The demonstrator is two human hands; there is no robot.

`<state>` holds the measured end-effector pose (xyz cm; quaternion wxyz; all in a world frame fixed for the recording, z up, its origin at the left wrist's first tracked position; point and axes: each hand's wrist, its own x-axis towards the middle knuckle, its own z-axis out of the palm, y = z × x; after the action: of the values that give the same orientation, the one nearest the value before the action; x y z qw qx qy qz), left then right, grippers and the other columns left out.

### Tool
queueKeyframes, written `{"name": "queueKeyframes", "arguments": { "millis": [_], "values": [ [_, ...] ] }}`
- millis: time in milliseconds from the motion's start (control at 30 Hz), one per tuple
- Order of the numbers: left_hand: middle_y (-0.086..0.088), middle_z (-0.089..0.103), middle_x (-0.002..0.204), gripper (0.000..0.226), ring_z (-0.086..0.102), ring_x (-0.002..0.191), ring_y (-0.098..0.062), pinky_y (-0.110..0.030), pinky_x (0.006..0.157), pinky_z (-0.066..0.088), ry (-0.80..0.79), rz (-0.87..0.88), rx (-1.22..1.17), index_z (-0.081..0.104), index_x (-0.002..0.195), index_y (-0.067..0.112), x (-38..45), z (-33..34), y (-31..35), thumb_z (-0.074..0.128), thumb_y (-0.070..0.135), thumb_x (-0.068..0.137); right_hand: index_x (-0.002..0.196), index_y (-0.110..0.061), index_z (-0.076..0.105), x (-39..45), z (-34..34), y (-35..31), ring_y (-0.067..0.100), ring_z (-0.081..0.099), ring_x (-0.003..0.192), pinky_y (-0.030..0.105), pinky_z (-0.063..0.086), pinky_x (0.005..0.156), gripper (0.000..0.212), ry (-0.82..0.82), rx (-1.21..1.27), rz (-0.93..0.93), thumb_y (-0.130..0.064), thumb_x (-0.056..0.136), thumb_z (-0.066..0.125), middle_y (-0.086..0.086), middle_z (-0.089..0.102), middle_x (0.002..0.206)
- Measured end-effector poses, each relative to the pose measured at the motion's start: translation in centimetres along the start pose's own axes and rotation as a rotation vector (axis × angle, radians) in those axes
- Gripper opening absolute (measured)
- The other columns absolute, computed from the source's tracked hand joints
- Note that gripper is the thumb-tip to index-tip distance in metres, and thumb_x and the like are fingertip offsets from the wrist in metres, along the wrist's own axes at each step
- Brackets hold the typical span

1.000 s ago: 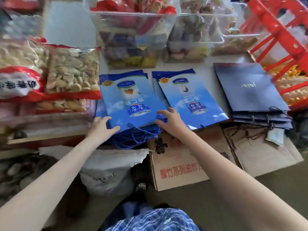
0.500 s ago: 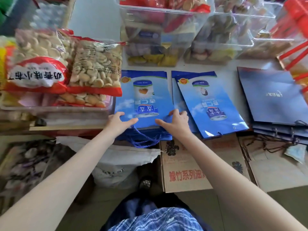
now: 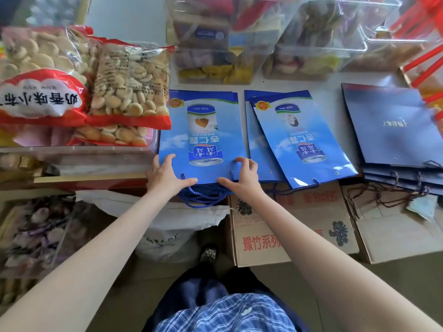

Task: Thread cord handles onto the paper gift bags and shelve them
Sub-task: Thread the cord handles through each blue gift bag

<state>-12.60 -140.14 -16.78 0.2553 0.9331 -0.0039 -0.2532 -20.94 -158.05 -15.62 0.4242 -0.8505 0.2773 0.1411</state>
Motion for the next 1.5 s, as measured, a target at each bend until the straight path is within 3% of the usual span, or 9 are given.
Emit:
{"name": "queueKeyframes", "arguments": {
  "millis": [133,433,567,700,867,1100,1267,1367,1500],
  "values": [
    [-0.009,0.014,0.152,0.091,0.026,0.135,-0.033,-0.041,0.107,0.03,0.003,0.027,0.014,0.029,0.143,0.024,0.1,-0.3,-0.4,0.076,0.049,0.068,0.134,-0.016,0.037,-0.1,-0.8,0.2,0.023,0.036,0.13,0.013,0.025,0.089,0.054,-0.011,0.092,0.005,-0.021,0.087,0.064,0.009,0.024,0.144],
    [-0.005,0.017,0.155,0.077,0.022,0.141,-0.024,-0.037,0.115,0.02,0.016,0.117,-0.186,0.037,0.142,0.024,-0.8,-0.7,-1.8,0.075,0.032,0.076,0.137,-0.022,0.039,-0.4,-2.1,1.1,0.021,0.04,0.128,0.017,0.03,0.085,0.045,-0.03,0.14,0.021,-0.013,0.095,0.052,0.003,0.033,0.147],
    [-0.005,0.019,0.153,0.069,0.023,0.14,-0.021,-0.032,0.113,0.02,0.0,0.109,-0.217,0.04,0.14,0.02,-1.3,-1.3,-1.6,0.072,0.027,0.079,0.139,-0.022,0.039,-0.3,-2.7,1.2,0.022,0.037,0.132,0.023,0.03,0.098,0.046,-0.075,0.099,-0.013,-0.016,0.095,0.052,0.005,0.031,0.148],
    [-0.01,0.028,0.149,0.049,0.029,0.133,-0.034,-0.038,0.109,0.025,0.21,0.054,0.007,0.056,0.127,0.019,-2.9,-0.9,0.1,0.069,0.031,0.082,0.139,-0.022,0.04,-0.3,-3.7,1.4,0.022,0.044,0.122,0.027,0.036,0.093,0.046,-0.101,0.039,-0.08,-0.024,0.095,0.053,0.007,0.033,0.146],
    [-0.017,0.042,0.136,0.028,0.035,0.124,-0.037,-0.037,0.104,0.025,0.405,0.252,0.072,0.065,0.111,0.008,-5.2,1.4,5.5,0.061,0.008,0.083,0.123,-0.014,0.055,-0.4,-7.4,4.3,0.021,0.051,0.119,0.029,0.04,0.095,0.031,-0.062,0.078,-0.122,-0.023,0.093,0.056,0.009,0.045,0.133],
    [-0.014,0.045,0.131,0.026,0.043,0.122,-0.03,-0.035,0.099,0.031,0.278,0.303,0.042,0.064,0.11,0.007,-7.5,7.9,13.5,0.058,0.006,0.085,0.116,-0.006,0.058,0.4,-16.7,13.8,0.029,0.044,0.122,0.025,0.03,0.094,0.027,0.232,-0.017,-0.075,-0.017,0.091,0.056,0.016,0.047,0.131],
    [-0.011,0.048,0.129,0.025,0.047,0.117,-0.029,-0.034,0.097,0.033,0.21,0.341,0.102,0.064,0.109,0.007,-9.0,11.7,16.8,0.057,0.007,0.085,0.14,-0.014,0.032,2.6,-21.0,19.6,0.036,0.019,0.138,0.043,0.019,0.112,0.079,0.187,-0.32,0.259,-0.049,0.079,0.068,0.02,0.019,0.15],
    [-0.01,0.046,0.13,0.025,0.045,0.12,-0.028,-0.036,0.098,0.033,0.153,0.372,0.131,0.062,0.111,0.009,-9.2,12.6,17.3,0.055,0.009,0.087,0.133,-0.01,0.035,2.7,-21.0,20.4,0.04,0.035,0.125,0.043,0.032,0.103,0.076,0.145,-0.208,0.264,-0.045,0.076,0.072,0.017,0.024,0.142],
    [-0.008,0.045,0.132,0.028,0.042,0.124,-0.026,-0.033,0.1,0.031,0.07,0.427,0.147,0.06,0.115,0.01,-9.0,13.2,18.3,0.058,0.013,0.088,0.121,-0.007,0.044,2.2,-21.3,20.1,0.028,0.05,0.109,0.031,0.039,0.089,0.055,0.29,0.149,0.27,-0.02,0.077,0.075,0.015,0.043,0.127]
  ]
}}
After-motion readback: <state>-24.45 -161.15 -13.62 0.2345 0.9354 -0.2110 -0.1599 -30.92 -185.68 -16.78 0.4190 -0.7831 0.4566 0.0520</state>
